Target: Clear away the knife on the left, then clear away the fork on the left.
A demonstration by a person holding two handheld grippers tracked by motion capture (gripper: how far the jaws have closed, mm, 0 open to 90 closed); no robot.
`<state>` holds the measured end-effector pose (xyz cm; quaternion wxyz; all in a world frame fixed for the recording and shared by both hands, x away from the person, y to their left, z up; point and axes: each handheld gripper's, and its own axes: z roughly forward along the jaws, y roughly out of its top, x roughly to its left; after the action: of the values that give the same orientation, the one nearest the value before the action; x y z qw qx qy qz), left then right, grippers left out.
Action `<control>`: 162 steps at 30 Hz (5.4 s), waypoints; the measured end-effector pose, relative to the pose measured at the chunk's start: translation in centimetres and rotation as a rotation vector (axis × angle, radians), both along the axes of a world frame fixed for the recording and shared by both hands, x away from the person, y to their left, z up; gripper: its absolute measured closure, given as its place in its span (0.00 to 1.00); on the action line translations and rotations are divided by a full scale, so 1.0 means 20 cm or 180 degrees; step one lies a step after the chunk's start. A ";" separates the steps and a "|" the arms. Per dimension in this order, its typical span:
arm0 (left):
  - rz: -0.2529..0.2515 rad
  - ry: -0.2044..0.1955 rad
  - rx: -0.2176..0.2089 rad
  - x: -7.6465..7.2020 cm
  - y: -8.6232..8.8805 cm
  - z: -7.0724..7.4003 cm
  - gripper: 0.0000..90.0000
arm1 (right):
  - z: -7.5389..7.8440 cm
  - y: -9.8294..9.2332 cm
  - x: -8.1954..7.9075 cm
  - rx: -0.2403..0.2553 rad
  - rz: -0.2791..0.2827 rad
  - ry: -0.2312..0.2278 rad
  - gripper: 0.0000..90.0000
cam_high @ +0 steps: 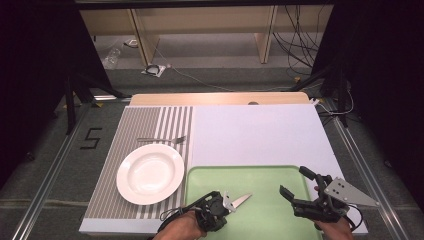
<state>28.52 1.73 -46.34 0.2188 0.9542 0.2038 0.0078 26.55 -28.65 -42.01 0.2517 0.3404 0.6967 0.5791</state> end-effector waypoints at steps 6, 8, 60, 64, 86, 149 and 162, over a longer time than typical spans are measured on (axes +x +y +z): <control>0.0104 0.0030 -0.0007 0.02 0.03 0.00 1.00 | 0.00 0.00 0.00 0.0014 0.0001 -0.0015 0.14; 0.0115 0.0029 0.0001 0.03 0.03 0.00 1.00 | 0.00 0.00 0.00 0.0006 0.0000 -0.0012 0.14; 0.0516 0.0199 0.0119 0.15 0.27 0.01 1.00 | 0.00 0.00 0.00 0.0016 0.0000 -0.0015 0.14; 0.0559 0.0226 0.0130 0.15 0.29 0.01 1.00 | 0.00 0.00 0.00 0.0018 0.0002 -0.0017 0.14; 0.0672 0.0196 -0.0051 0.18 0.34 0.04 0.84 | 0.00 0.00 0.00 0.0029 0.0011 -0.0028 0.14; 0.1653 -0.0769 -0.0658 0.54 0.69 0.36 0.27 | -0.01 -0.02 0.01 0.0058 0.0006 -0.0002 0.14; 0.1727 -0.0794 -0.0573 0.68 0.75 0.36 0.27 | -0.01 -0.02 0.01 0.0053 -0.0006 0.0011 0.14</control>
<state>42.21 16.76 -39.10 0.3156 0.8335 0.4225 0.1648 26.74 -28.98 -42.12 0.2481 0.3441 0.6919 0.5841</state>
